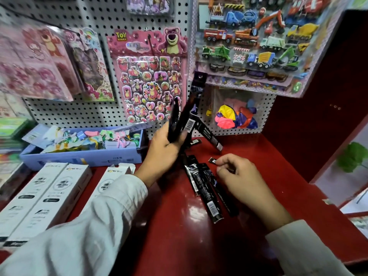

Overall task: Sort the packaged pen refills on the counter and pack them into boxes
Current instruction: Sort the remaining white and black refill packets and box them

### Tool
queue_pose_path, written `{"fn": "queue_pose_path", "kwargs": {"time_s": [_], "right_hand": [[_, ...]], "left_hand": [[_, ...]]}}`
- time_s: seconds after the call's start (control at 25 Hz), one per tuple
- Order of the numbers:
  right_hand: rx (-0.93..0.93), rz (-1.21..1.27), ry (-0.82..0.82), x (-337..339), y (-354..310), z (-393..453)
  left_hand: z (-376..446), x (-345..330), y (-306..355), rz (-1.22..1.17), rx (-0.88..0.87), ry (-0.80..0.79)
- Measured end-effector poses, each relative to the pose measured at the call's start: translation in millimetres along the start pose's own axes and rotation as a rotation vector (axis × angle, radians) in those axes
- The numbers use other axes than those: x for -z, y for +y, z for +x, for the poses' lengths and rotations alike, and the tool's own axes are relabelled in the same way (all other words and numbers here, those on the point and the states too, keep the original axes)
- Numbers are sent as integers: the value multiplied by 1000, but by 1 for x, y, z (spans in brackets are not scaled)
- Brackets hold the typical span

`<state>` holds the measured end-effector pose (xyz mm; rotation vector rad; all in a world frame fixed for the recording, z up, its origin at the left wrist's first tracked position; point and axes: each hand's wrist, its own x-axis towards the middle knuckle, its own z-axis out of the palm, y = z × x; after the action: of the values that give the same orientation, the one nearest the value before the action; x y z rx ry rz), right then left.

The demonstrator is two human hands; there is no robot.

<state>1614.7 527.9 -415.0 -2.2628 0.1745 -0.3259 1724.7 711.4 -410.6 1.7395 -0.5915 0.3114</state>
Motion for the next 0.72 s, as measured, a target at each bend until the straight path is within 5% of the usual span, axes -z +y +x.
{"fn": "queue_pose_path", "kwargs": {"time_s": [0.2, 0.36, 0.48, 0.6, 0.72], "right_hand": [[40, 241, 47, -17, -20, 3], [-6, 448, 106, -29, -38, 6], [-60, 541, 102, -38, -52, 9], [-87, 604, 59, -51, -65, 10], [-39, 605, 72, -62, -73, 10]], "left_hand": [[-2, 4, 23, -318, 91, 143], [-11, 11, 28, -269, 62, 170], [-33, 9, 16, -155, 206, 107], [-47, 13, 7, -161, 279, 282], [-34, 23, 12, -164, 176, 364]]}}
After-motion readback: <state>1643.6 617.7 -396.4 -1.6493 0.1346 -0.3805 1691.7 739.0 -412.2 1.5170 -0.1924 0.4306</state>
